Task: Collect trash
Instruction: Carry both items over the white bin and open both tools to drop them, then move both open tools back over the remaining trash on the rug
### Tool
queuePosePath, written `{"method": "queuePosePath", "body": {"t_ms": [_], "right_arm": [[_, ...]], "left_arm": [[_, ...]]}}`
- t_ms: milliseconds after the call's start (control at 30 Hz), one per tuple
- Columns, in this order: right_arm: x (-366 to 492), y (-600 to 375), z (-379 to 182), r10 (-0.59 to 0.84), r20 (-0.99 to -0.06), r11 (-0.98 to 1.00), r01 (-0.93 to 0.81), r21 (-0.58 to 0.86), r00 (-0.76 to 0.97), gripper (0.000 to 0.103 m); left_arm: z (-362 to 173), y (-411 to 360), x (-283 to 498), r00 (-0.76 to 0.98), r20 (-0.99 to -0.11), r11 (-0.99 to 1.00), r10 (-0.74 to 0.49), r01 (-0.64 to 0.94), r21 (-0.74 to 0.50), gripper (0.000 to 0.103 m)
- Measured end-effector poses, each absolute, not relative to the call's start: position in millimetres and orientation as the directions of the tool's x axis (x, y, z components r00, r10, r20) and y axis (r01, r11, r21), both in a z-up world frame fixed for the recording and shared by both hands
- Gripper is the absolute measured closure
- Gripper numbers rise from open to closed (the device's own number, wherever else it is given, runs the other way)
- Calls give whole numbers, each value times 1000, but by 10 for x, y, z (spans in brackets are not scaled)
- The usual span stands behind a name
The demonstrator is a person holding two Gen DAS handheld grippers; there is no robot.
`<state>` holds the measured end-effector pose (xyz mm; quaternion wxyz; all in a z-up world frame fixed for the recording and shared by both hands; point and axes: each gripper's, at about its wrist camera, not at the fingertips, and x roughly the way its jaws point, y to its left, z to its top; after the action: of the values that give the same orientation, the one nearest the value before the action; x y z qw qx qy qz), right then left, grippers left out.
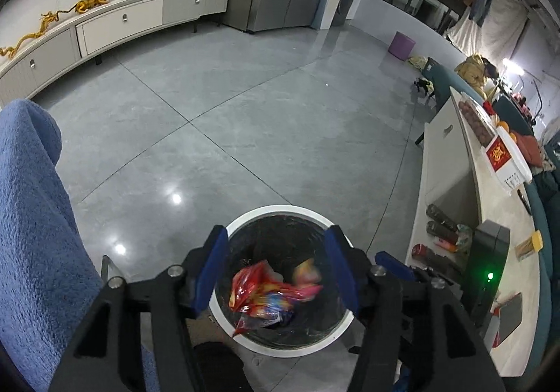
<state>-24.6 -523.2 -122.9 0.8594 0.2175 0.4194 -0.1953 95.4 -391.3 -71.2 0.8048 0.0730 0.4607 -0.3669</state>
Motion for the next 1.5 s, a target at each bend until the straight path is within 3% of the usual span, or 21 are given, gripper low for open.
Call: {"method": "queuePosePath", "body": {"t_ms": [233, 633, 900, 1067, 1233, 1367, 1500], "right_arm": [[-395, -5135, -899, -219, -771, 822, 539, 185, 598, 59], [-692, -4450, -146, -261, -656, 874, 461, 150, 708, 52], [-899, -3949, 274, -257, -584, 916, 387, 108, 770, 42], [-958, -3718, 454, -245, -548, 932, 350, 95, 800, 37], [-982, -3403, 605, -227, -500, 949, 304, 79, 836, 24], [-1005, -3179, 675, -191, -473, 962, 259, 82, 860, 22], [-1022, -2904, 758, -175, -435, 972, 226, 66, 883, 11]], "left_arm": [[-359, -3654, 770, 444, -727, 766, -524, 618, -175, 47], [335, -2744, -11, 748, -497, 865, -440, 502, -10, 47], [603, -2009, -348, 818, -433, 905, -379, 424, 9, 29], [728, -1656, -486, 851, -391, 923, -350, 384, 11, 23], [778, -1345, -563, 866, -377, 936, -329, 351, -12, 20], [798, -1080, -616, 884, -361, 951, -295, 307, -27, 18], [812, -811, -638, 899, -348, 963, -264, 262, -53, 15]]}}
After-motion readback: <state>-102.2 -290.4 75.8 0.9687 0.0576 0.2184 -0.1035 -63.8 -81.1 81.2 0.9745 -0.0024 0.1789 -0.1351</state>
